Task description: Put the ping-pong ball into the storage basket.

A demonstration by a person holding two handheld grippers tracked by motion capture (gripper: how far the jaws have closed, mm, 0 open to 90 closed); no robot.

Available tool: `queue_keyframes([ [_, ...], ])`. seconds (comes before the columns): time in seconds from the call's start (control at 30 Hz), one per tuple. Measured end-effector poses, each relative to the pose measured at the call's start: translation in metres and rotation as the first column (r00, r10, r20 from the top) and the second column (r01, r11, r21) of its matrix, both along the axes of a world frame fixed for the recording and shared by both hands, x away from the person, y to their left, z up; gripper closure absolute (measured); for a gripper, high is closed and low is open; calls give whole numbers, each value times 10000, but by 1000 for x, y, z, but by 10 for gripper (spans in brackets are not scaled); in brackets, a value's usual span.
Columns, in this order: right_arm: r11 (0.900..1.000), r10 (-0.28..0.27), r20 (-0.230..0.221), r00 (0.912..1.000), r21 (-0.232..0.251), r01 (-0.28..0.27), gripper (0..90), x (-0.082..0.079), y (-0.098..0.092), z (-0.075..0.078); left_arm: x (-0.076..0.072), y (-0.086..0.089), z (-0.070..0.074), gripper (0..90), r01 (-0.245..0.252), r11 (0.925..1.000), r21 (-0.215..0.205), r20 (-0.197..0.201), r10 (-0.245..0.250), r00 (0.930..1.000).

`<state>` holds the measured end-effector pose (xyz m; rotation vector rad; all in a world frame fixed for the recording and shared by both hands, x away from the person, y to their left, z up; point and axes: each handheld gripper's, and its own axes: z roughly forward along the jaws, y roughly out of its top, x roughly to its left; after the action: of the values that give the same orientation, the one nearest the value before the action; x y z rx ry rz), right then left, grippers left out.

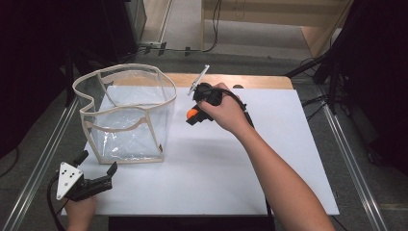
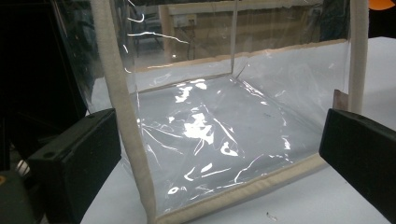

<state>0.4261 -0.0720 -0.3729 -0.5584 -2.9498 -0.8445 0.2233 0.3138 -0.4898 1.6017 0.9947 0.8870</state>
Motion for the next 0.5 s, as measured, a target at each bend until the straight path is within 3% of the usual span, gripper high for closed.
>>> queue_keyframes([
  [0.5, 9993, 342, -14, 9994, 134, -341, 478, 2, 1, 20, 0, 0, 0, 0, 9, 10000, 5, -2, -9, 10000],
])
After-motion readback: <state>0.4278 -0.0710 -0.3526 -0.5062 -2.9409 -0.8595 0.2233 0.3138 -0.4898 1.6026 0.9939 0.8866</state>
